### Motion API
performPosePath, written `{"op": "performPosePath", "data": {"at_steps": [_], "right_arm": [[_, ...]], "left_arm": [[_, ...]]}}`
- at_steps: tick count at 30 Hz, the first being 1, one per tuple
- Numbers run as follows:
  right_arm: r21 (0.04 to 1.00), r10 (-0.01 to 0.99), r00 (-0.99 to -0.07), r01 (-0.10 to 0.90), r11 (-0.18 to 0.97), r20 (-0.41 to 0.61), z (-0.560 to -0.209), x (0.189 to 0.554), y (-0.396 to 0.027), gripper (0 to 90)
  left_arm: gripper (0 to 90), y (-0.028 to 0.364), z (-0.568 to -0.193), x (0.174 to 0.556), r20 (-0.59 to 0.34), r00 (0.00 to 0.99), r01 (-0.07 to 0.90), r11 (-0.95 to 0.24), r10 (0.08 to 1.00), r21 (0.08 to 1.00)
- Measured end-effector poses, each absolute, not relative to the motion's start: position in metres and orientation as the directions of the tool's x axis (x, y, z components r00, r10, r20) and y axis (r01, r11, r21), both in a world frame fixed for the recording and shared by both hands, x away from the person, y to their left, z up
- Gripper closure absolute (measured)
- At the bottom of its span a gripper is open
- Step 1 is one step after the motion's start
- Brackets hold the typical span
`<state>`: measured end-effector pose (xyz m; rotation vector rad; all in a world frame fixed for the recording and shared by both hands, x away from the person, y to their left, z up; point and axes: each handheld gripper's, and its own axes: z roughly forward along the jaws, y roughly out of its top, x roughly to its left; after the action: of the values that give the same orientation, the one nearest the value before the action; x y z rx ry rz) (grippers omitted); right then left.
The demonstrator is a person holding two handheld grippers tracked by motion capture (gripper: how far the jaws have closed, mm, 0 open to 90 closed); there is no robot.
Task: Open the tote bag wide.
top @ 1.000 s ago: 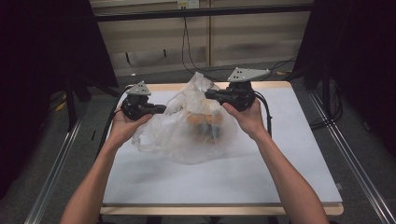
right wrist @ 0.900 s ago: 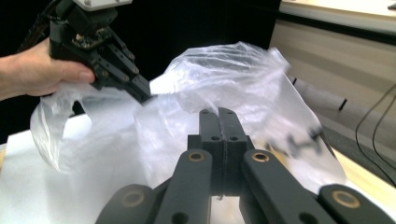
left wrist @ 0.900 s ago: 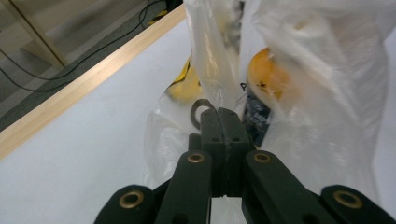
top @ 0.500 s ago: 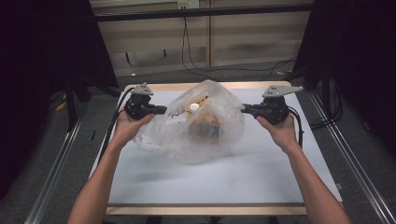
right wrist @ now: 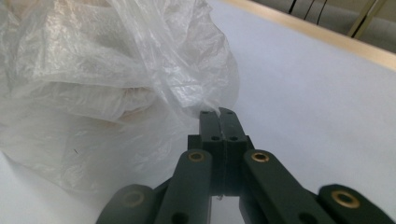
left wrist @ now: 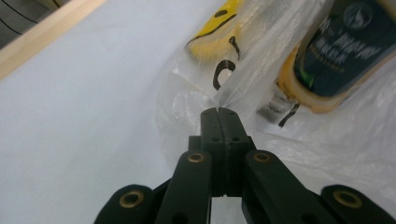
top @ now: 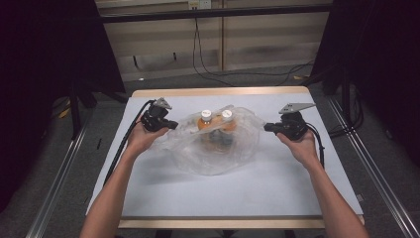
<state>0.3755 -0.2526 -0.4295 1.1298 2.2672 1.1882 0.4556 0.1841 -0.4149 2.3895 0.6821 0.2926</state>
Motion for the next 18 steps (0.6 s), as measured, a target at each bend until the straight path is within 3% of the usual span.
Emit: {"op": "performPosePath", "data": {"at_steps": [10,13,18], "right_arm": [[0.758,0.789,-0.609,0.551,0.35,0.079,-0.46,0.37,-0.264,90.0],[0.733,0.798,-0.598,0.575,0.365,0.072,-0.467,0.371,-0.265,90.0],[0.697,0.811,-0.582,0.608,0.379,0.067,-0.476,0.372,-0.27,90.0]], "left_arm": [[90.0,0.192,-0.449,0.453,-0.015,0.818,0.465,-0.644,0.576,0.608],[90.0,0.19,-0.45,0.455,0.06,0.85,0.416,-0.737,0.523,0.533],[90.0,0.186,-0.455,0.455,0.067,0.854,0.415,-0.751,0.517,0.513]]}}
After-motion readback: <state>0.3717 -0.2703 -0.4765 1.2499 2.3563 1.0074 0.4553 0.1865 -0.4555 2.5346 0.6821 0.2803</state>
